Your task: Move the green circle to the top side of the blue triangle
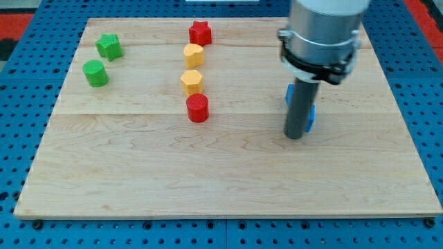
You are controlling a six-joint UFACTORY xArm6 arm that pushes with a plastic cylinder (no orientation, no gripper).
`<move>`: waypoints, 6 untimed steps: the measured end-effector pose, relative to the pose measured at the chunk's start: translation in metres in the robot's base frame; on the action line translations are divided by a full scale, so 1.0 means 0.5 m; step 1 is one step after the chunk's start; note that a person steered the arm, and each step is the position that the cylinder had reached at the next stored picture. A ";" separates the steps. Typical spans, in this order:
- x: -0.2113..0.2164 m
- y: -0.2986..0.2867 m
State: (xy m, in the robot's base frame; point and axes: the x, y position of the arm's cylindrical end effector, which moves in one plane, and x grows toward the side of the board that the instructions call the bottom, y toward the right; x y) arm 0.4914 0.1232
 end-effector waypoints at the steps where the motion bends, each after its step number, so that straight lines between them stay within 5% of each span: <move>1: 0.007 -0.067; 2: -0.038 -0.102; 3: 0.101 -0.235; 4: 0.057 -0.425; 5: -0.109 -0.589; 6: -0.184 -0.739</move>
State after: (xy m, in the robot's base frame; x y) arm 0.3994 -0.2465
